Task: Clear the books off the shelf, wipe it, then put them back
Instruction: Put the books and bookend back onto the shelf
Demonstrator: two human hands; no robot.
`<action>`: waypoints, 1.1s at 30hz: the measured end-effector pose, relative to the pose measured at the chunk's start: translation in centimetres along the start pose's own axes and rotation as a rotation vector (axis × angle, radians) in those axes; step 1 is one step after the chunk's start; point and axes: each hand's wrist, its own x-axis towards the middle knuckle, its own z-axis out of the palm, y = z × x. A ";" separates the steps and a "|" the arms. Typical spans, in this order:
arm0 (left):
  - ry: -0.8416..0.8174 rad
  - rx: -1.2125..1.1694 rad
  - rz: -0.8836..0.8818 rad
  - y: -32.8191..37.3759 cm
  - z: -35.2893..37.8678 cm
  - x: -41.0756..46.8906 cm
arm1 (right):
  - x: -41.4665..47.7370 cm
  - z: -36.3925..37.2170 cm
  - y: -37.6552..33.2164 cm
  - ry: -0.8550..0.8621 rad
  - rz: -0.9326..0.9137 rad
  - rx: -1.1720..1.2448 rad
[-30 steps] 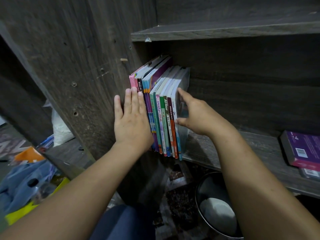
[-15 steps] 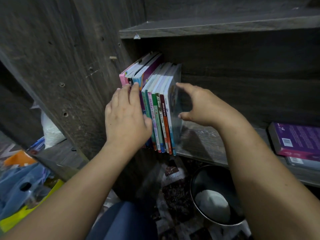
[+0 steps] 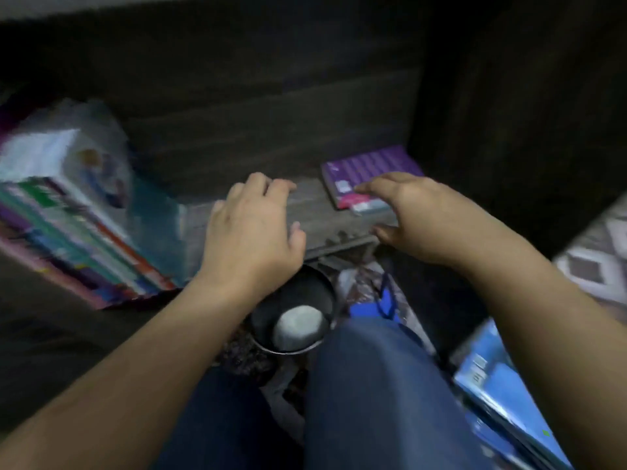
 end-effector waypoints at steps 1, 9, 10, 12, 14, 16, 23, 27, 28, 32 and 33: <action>-0.043 -0.023 0.073 2.2 1.0 0.4 | -2.1 0.1 2.0 0.000 0.055 0.006; -0.459 -0.032 0.681 21.4 11.4 1.1 | -19.5 5.0 15.1 -0.161 0.524 0.115; -0.506 -0.013 0.737 23.3 13.0 0.7 | -21.2 6.1 16.1 -0.201 0.578 0.131; -0.590 0.015 0.795 26.6 15.8 -0.3 | -24.2 8.6 18.0 -0.275 0.663 0.163; -0.671 0.029 0.830 29.2 18.2 -1.4 | -26.6 11.4 19.5 -0.336 0.722 0.208; -0.744 0.048 0.855 30.8 20.4 -2.4 | -28.5 14.5 20.8 -0.394 0.771 0.253; -0.842 0.137 0.874 31.6 26.0 -3.9 | -30.9 25.2 22.4 -0.516 0.824 0.233; -0.889 0.204 0.910 29.8 28.0 -4.4 | -30.8 29.1 22.0 -0.498 0.790 0.057; -0.900 0.213 0.912 29.5 28.3 -4.5 | -30.9 29.7 21.8 -0.485 0.790 0.018; -0.896 0.239 0.932 29.1 29.3 -4.5 | -30.5 30.3 21.5 -0.470 0.806 -0.055; -0.896 0.242 0.941 29.2 29.5 -4.6 | -30.4 30.2 21.5 -0.470 0.804 -0.057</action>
